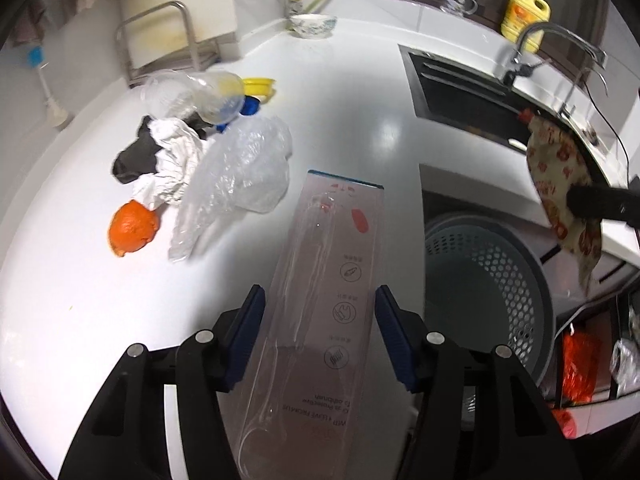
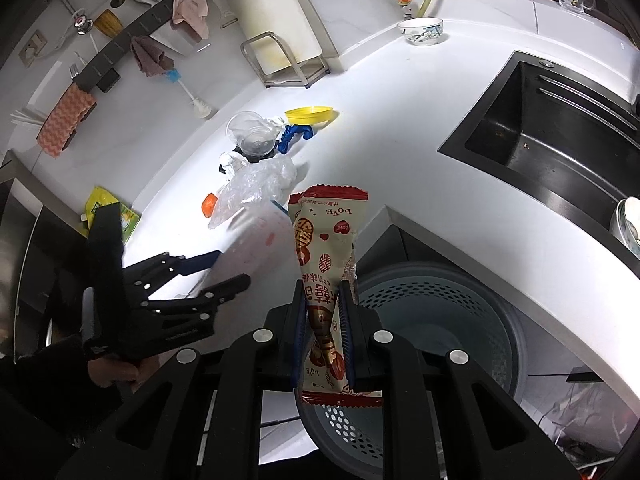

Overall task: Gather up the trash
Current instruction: 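Grasp the pink plastic sleeve with the left gripper and lift it, then carry both items over the grey bin and open both grippers to drop them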

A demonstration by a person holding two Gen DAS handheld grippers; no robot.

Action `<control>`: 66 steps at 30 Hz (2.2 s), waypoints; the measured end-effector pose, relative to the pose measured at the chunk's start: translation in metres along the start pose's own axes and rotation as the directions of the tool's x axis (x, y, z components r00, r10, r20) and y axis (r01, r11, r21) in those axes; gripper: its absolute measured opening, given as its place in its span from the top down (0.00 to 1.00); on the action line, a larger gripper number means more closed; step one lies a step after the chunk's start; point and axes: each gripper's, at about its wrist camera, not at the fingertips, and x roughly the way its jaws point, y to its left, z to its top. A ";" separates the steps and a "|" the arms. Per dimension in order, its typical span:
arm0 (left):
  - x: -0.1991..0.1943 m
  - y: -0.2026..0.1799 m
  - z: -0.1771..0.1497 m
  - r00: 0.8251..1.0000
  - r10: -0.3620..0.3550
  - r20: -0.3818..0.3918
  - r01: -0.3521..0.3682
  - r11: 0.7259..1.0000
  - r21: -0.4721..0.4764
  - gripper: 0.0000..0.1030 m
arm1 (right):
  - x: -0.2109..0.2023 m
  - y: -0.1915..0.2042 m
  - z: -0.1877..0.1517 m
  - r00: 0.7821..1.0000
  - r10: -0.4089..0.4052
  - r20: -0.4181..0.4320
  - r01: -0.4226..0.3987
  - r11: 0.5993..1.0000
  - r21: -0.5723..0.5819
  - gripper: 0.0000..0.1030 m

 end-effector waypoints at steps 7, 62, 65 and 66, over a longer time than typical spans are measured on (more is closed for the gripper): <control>-0.033 -0.029 -0.003 0.995 0.099 0.020 -0.096 0.988 -0.123 0.46 | -0.012 -0.009 -0.010 0.999 0.041 -0.021 -0.042 0.998 -0.051 0.85; -0.027 -0.152 -0.062 0.960 0.215 -0.181 -0.279 0.805 -0.524 0.25 | 0.016 -0.089 -0.076 0.970 0.027 -0.240 -0.071 0.981 -0.179 0.52; -0.030 -0.152 -0.060 0.958 0.226 -0.178 -0.287 0.802 -0.524 0.23 | 0.013 -0.090 -0.077 0.970 0.030 -0.240 -0.075 0.981 -0.180 0.52; -0.031 -0.151 -0.059 0.957 0.232 -0.177 -0.291 0.801 -0.523 0.23 | 0.012 -0.091 -0.076 0.971 0.030 -0.239 -0.075 0.980 -0.182 0.52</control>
